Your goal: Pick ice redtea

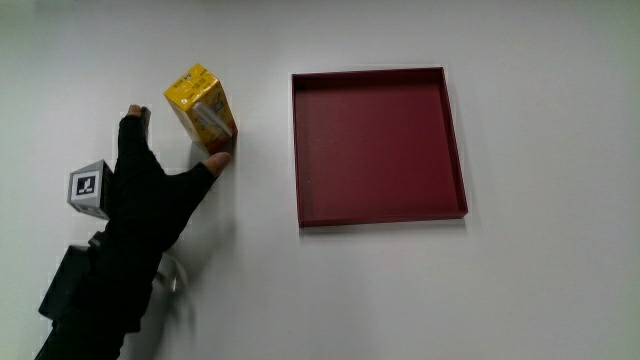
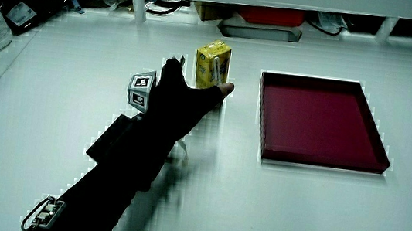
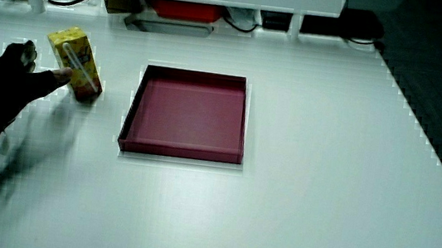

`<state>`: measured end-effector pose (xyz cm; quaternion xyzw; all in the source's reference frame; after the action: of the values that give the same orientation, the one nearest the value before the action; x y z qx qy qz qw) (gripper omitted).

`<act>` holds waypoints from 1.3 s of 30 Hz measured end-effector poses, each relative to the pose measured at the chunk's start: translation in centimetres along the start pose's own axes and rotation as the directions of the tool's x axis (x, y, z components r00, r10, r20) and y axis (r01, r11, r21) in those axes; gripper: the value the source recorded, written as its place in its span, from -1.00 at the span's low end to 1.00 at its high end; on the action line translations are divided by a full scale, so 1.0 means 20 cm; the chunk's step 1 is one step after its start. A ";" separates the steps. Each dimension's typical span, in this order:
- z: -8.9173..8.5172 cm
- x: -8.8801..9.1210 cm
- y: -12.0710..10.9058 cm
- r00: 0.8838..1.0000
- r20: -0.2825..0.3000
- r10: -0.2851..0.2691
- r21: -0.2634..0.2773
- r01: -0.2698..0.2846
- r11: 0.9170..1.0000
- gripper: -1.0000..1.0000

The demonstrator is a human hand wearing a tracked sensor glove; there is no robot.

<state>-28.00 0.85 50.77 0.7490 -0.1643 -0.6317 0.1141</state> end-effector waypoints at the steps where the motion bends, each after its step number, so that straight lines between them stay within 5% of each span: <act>1: 0.00 0.00 0.02 1.000 0.001 -0.007 -0.002 0.007 1.000 0.00; 14: -0.07 0.02 0.16 0.999 0.046 0.002 0.023 -0.003 1.000 0.00; 29: -0.07 0.01 0.16 0.997 0.073 -0.020 0.056 0.016 0.998 0.00; 39: -0.03 0.00 0.15 0.995 0.089 -0.045 0.163 0.030 0.986 0.48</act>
<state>-27.67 -1.99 52.03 0.7289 -0.2057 -0.6521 0.0332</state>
